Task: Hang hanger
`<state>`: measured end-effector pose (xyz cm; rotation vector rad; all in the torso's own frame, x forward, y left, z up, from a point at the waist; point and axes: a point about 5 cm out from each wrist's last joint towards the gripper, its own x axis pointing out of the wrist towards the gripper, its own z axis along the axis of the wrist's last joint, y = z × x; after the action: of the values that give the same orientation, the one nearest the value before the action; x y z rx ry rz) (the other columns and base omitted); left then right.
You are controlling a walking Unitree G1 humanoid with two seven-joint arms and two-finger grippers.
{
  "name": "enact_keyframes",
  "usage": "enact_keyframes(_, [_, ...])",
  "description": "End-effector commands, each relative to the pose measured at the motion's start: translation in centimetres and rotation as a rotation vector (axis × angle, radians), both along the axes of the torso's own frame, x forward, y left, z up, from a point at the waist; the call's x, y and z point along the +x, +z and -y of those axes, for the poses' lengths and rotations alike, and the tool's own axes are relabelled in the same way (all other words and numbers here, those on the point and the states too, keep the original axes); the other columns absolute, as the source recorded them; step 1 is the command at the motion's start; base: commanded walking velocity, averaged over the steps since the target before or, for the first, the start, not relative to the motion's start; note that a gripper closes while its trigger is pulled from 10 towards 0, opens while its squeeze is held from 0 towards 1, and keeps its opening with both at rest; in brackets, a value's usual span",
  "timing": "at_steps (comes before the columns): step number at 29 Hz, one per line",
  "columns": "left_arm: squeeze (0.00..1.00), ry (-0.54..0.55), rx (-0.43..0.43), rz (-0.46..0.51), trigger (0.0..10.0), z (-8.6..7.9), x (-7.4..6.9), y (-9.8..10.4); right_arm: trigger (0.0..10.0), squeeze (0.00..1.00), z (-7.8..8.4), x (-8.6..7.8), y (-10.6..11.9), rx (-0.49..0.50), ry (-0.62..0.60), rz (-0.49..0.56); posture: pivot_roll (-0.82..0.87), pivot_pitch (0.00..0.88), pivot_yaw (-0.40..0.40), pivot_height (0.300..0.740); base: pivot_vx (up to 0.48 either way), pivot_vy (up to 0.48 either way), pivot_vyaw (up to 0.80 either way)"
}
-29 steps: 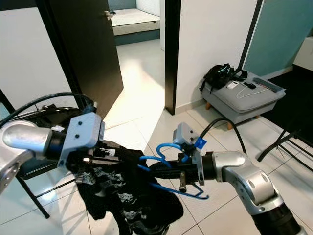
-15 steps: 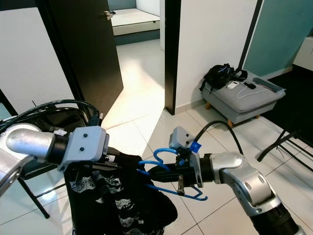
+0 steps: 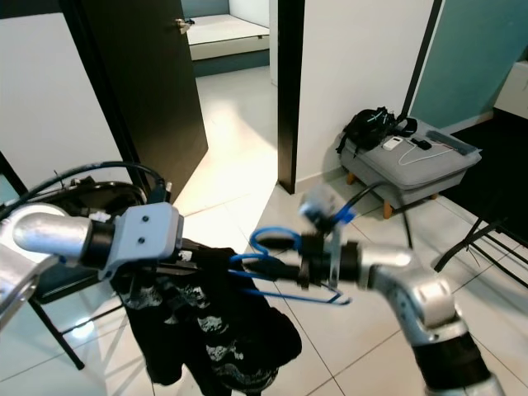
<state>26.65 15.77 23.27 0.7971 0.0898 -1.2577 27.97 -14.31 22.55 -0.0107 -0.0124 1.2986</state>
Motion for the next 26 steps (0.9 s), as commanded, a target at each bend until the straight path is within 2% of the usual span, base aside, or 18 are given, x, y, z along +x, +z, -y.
enact_keyframes(1, [0.0,0.057,-0.037,0.071,0.0,-0.7,0.7,1.0,10.0,1.0,0.9,0.1,-0.2,0.016,-0.037,-0.009,0.01,0.0,0.019,0.74,0.0,0.0,0.0])
enact_keyframes(2, [0.0,0.057,-0.037,0.071,0.0,-0.7,0.7,1.0,10.0,1.0,0.9,0.1,-0.2,0.016,-0.037,-0.009,0.01,0.0,0.019,0.74,0.0,0.0,0.0])
enact_keyframes(3, [0.0,0.103,-0.062,0.1,0.0,-1.3,1.2,1.4,10.0,1.0,2.0,0.3,-0.2,0.008,-0.086,-0.007,0.01,0.0,0.02,0.74,0.0,0.0,0.0])
enact_keyframes(4, [0.0,0.103,-0.062,0.1,0.0,-1.3,1.2,1.4,10.0,1.0,2.0,0.3,-0.2,0.008,-0.086,-0.007,0.01,0.0,0.02,0.74,0.0,0.0,0.0])
enact_keyframes(5, [0.0,0.132,-0.078,0.122,0.0,-1.7,1.5,1.8,10.0,1.0,3.1,0.3,-0.3,0.001,-0.124,-0.009,0.01,0.0,0.021,0.74,0.0,0.0,0.0])
enact_keyframes(6, [0.0,0.132,-0.078,0.122,0.0,-1.7,1.5,1.8,10.0,1.0,3.1,0.3,-0.3,0.001,-0.124,-0.009,0.01,0.0,0.021,0.74,0.0,0.0,0.0])
enact_keyframes(7, [0.0,0.156,-0.098,0.139,0.0,-2.0,1.8,2.1,10.0,1.0,4.3,0.3,-0.4,-0.016,-0.161,-0.012,0.01,0.0,0.021,0.74,0.0,0.0,0.0])
enact_keyframes(11, [0.0,0.168,-0.11,0.147,0.0,-2.2,1.9,2.3,10.0,1.0,4.9,0.2,-0.4,-0.027,-0.181,-0.014,0.01,0.0,0.021,0.74,0.0,0.0,0.0])
enact_keyframes(12, [0.0,0.226,-0.159,0.192,0.0,-2.8,2.6,3.2,10.0,1.0,6.6,-0.2,-1.0,-0.071,-0.231,-0.033,0.0,0.0,0.029,0.74,0.0,0.0,0.0])
enact_keyframes(13, [0.0,0.226,-0.159,0.192,0.0,-2.8,2.6,3.2,10.0,1.0,6.6,-0.2,-1.0,-0.071,-0.231,-0.033,0.0,0.0,0.029,0.74,0.0,0.0,0.0])
enact_keyframes(16, [0.0,0.322,-0.287,0.272,0.0,-4.0,3.7,5.1,10.0,1.0,9.4,-1.0,-2.0,-0.134,-0.344,-0.077,-0.01,0.0,0.032,0.74,0.0,0.0,0.0])
enact_keyframes(17, [0.0,0.322,-0.287,0.272,0.0,-4.0,3.7,5.1,10.0,1.0,9.4,-1.0,-2.0,-0.134,-0.344,-0.077,-0.01,0.0,0.032,0.74,0.0,0.0,0.0])
enact_keyframes(18, [0.0,0.316,-0.331,0.282,0.0,-3.9,3.7,5.7,10.0,1.0,9.7,-0.9,-2.5,-0.147,-0.378,-0.093,-0.01,0.0,0.032,0.74,0.0,0.0,0.0])
enact_keyframes(20, [0.0,0.311,-0.359,0.288,0.0,-3.9,3.6,6.1,10.0,1.0,9.9,-0.9,-2.9,-0.158,-0.4,-0.104,-0.01,0.0,0.032,0.74,0.0,0.0,0.0])
enact_keyframes(22, [0.0,0.311,-0.359,0.288,0.0,-3.9,3.6,6.1,10.0,1.0,9.9,-0.9,-2.9,-0.158,-0.4,-0.104,-0.01,0.0,0.032,0.74,0.0,0.0,0.0])
enact_keyframes(23, [0.0,0.293,-0.4,0.302,0.0,-3.7,3.6,6.9,10.0,0.0,9.7,-1.0,-3.8,-0.189,-0.406,-0.129,-0.01,0.0,0.033,0.74,0.0,0.0,0.0])
enact_keyframes(24, [0.0,0.293,-0.4,0.302,0.0,-3.7,3.6,6.9,10.0,0.0,9.7,-1.0,-3.8,-0.189,-0.406,-0.129,-0.01,0.0,0.033,0.74,0.0,0.0,0.0])
enact_keyframes(26, [0.0,0.262,-0.448,0.326,0.0,-3.3,3.5,8.1,10.0,0.0,9.3,-1.0,-4.9,-0.192,-0.407,-0.16,0.0,0.0,0.036,0.74,0.0,0.0,0.0])
